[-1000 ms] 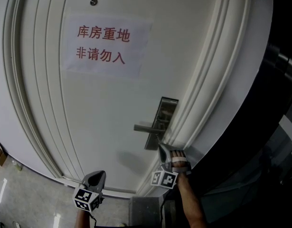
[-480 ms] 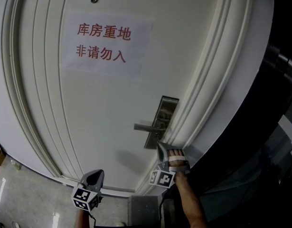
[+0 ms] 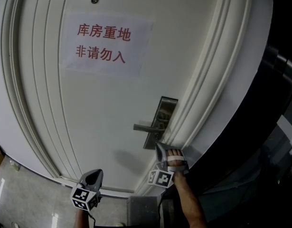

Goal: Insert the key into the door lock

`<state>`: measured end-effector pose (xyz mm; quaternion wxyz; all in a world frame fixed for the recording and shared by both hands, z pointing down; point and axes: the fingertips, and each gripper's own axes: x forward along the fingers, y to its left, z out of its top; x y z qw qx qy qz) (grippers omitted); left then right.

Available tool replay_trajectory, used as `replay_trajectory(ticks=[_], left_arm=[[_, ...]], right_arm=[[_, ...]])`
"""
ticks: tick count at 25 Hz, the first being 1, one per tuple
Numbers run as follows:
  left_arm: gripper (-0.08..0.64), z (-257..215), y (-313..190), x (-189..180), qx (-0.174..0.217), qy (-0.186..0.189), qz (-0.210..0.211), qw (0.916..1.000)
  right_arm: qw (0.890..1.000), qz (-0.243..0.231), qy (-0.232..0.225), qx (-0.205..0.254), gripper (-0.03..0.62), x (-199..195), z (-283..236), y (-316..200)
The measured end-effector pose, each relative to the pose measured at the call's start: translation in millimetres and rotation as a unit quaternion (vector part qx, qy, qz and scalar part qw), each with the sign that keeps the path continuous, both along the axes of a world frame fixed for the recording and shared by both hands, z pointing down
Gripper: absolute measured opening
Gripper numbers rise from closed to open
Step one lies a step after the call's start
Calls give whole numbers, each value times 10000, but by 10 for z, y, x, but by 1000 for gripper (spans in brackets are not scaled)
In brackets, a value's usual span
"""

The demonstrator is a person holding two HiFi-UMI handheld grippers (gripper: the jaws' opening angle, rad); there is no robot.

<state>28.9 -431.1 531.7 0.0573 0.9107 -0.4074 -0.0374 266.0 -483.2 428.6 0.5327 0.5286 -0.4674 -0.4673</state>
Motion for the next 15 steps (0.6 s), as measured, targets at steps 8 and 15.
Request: replay_trajectory(ticks=[8,15], left_arm=[[3,-5,20,11,19,8,-7,10000],[3,3,45,-31,-4,14,-51,10000]], right_arm=[[10000,15,-88,18,11,4,-20,-4],[9999,53,-91,-4,11,-5,-3,-10]])
